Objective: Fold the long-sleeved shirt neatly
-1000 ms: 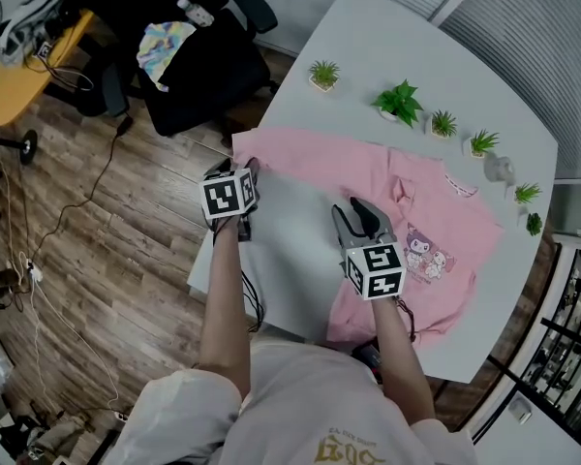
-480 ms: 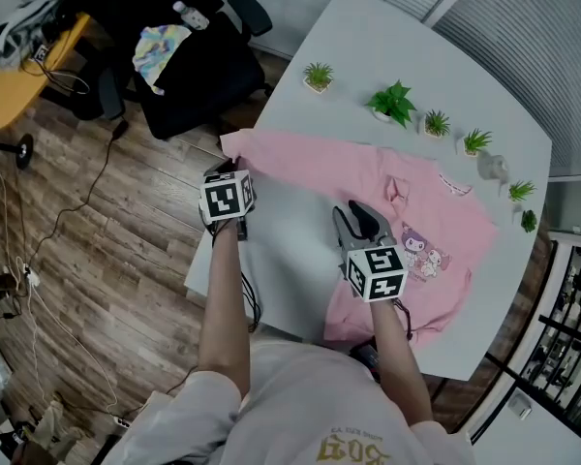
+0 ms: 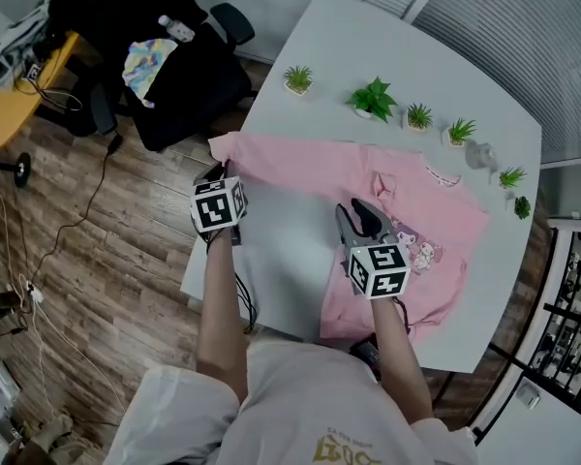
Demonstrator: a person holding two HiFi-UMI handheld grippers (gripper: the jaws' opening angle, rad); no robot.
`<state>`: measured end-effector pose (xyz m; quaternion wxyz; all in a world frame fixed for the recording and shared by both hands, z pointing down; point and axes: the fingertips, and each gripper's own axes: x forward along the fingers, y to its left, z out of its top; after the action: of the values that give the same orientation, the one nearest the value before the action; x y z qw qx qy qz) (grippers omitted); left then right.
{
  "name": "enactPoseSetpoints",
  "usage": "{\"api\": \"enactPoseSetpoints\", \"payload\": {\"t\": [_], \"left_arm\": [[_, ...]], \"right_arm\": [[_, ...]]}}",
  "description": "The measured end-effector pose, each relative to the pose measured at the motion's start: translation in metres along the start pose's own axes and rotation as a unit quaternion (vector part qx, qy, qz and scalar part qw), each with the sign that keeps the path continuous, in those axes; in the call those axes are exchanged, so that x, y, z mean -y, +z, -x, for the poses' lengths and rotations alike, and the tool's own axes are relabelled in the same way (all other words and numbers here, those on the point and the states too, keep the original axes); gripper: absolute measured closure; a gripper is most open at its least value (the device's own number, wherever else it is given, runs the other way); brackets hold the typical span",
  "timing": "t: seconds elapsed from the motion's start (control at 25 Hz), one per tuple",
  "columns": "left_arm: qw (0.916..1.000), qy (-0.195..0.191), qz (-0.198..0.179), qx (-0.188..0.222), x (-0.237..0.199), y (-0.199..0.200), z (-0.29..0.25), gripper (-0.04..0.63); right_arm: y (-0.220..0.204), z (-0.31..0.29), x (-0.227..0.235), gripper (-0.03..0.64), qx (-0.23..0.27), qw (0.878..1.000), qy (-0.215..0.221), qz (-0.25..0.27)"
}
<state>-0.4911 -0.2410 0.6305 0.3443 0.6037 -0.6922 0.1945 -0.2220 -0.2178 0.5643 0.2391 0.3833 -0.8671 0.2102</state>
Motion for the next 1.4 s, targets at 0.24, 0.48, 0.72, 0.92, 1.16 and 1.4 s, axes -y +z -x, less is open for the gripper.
{"api": "enactPoseSetpoints", "payload": {"t": [0.24,0.48,0.72,0.92,1.16,1.4], "left_arm": [[0.9997,-0.015,-0.017,0.01,0.019,0.011,0.014,0.557],[0.9987,-0.034,-0.019,0.031,0.044,0.025,0.031,0.558],[0.9958,-0.069,-0.035,0.05,0.082,0.038,0.05,0.558],[0.9915,-0.102,-0.059,0.056,0.123,0.042,0.062,0.558],[0.9854,-0.135,-0.087,0.057,0.169,0.042,0.07,0.558],[0.9782,-0.163,-0.116,0.056,0.204,0.043,0.076,0.558]], "right_arm": [[0.005,0.014,0.012,0.481,0.015,1.0,-0.011,-0.013],[0.008,0.033,0.024,0.482,0.031,0.999,-0.024,-0.023],[0.013,0.057,0.037,0.482,0.05,0.997,-0.042,-0.033],[0.018,0.08,0.048,0.482,0.066,0.996,-0.058,-0.032],[0.014,0.109,0.065,0.482,0.076,0.993,-0.083,-0.035],[0.009,0.134,0.087,0.48,0.09,0.988,-0.114,-0.056]]}}
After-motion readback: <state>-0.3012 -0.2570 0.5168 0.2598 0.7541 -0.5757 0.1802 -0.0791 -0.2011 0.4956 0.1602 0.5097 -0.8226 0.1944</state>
